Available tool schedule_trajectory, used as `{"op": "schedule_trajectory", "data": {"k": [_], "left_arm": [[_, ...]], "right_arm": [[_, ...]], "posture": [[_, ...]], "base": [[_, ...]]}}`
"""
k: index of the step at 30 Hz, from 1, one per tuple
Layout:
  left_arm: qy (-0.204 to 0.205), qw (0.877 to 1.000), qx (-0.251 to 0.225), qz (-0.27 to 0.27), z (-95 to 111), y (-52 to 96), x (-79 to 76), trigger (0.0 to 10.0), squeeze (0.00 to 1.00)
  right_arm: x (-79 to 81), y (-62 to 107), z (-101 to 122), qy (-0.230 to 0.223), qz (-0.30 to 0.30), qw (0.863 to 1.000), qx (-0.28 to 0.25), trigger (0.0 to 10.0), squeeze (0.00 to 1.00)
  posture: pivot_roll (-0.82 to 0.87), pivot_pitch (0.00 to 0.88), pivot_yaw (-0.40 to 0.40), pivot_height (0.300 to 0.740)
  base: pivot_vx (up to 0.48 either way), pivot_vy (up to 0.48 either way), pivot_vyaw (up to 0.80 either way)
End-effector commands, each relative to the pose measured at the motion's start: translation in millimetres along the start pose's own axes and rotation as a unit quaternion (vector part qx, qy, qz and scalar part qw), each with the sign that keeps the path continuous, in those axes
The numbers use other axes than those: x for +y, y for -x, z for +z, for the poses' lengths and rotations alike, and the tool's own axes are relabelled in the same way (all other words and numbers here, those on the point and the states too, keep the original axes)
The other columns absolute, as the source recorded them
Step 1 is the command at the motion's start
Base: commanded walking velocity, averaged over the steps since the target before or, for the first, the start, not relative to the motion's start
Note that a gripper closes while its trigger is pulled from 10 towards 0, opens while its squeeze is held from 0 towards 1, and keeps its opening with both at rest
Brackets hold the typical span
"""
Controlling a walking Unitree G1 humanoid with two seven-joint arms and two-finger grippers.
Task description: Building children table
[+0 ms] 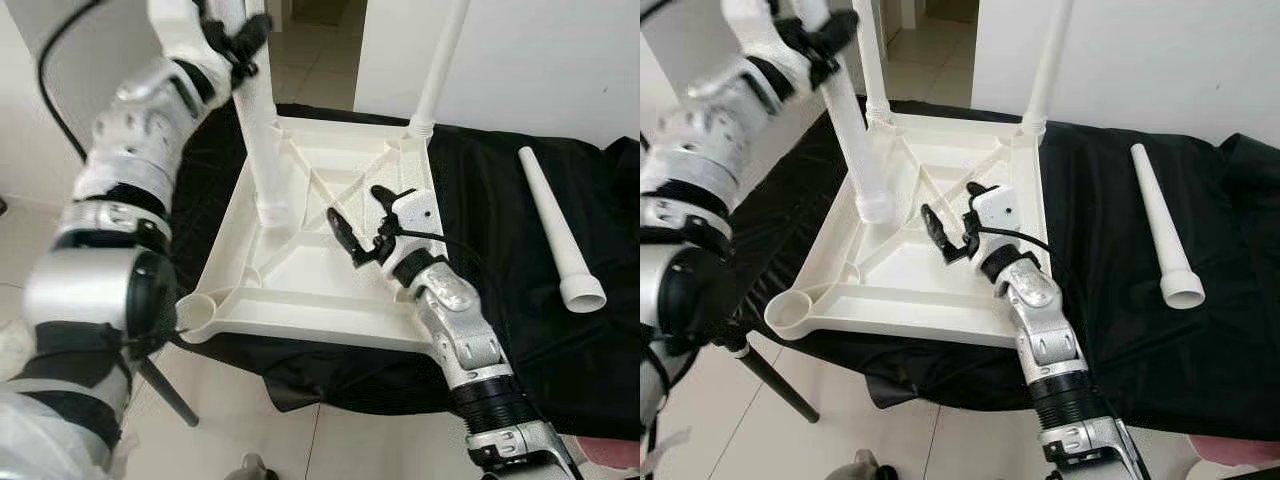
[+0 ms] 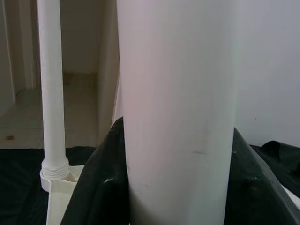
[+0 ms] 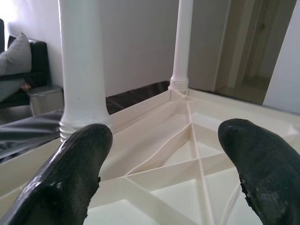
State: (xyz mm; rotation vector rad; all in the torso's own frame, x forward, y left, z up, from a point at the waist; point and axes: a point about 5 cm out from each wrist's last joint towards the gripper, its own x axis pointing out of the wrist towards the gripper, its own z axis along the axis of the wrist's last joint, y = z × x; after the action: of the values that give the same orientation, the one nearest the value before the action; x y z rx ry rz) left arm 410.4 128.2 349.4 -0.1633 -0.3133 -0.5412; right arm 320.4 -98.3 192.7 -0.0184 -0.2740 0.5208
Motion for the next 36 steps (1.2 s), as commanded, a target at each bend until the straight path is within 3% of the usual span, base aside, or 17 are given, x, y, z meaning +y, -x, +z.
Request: {"op": "schedule_trajectory", "data": {"k": [1,3,8,13,19,36], "left_arm": [[-0.029,0.999,-0.03,-0.013,9.2,-4.3,-13.1,10.0,0.0],[-0.035,0.999,-0.032,-0.025,4.8,-6.7,-23.6,10.0,0.0],[-0.042,0.998,-0.031,-0.036,0.2,-9.0,-33.5,10.0,0.0],[-0.061,0.993,-0.042,-0.087,-10.0,-16.5,-75.9,10.0,0.0],[-0.055,0.991,-0.05,-0.114,-12.8,-18.2,-101.5,10.0,0.0],[-0.072,0.985,-0.05,-0.146,-19.6,-15.5,-134.7,10.0,0.0]], "right_arm": [[7.7,-1.4,3.2,-0.006,0.018,1.0,-0.001,10.0,0.0],[11.3,-1.4,3.0,-0.004,0.029,1.0,0.006,10.0,0.0],[13.0,-1.3,2.9,-0.004,0.033,0.999,0.011,10.0,0.0],[14.1,-2.9,2.9,0.016,0.021,0.999,0.023,10.0,0.0],[9.7,-5.7,6.6,0.035,-0.003,0.999,0.028,10.0,0.0],[-7.3,-20.4,11.6,0.053,-0.084,0.995,0.025,10.0,0.0]], "posture": [[0.01,0.0,-0.008,0.74],[0.01,0.0,-0.009,0.74],[0.0,0.0,-0.008,0.74],[0.0,0.0,-0.008,0.74],[-0.02,0.0,-0.003,0.74],[-0.01,0.0,0.005,0.74]], "base": [[0.0,0.0,0.0],[0.0,0.0,0.0],[0.0,0.0,0.0],[0.0,0.0,0.0],[0.0,0.0,0.0],[0.0,0.0,0.0]]}}
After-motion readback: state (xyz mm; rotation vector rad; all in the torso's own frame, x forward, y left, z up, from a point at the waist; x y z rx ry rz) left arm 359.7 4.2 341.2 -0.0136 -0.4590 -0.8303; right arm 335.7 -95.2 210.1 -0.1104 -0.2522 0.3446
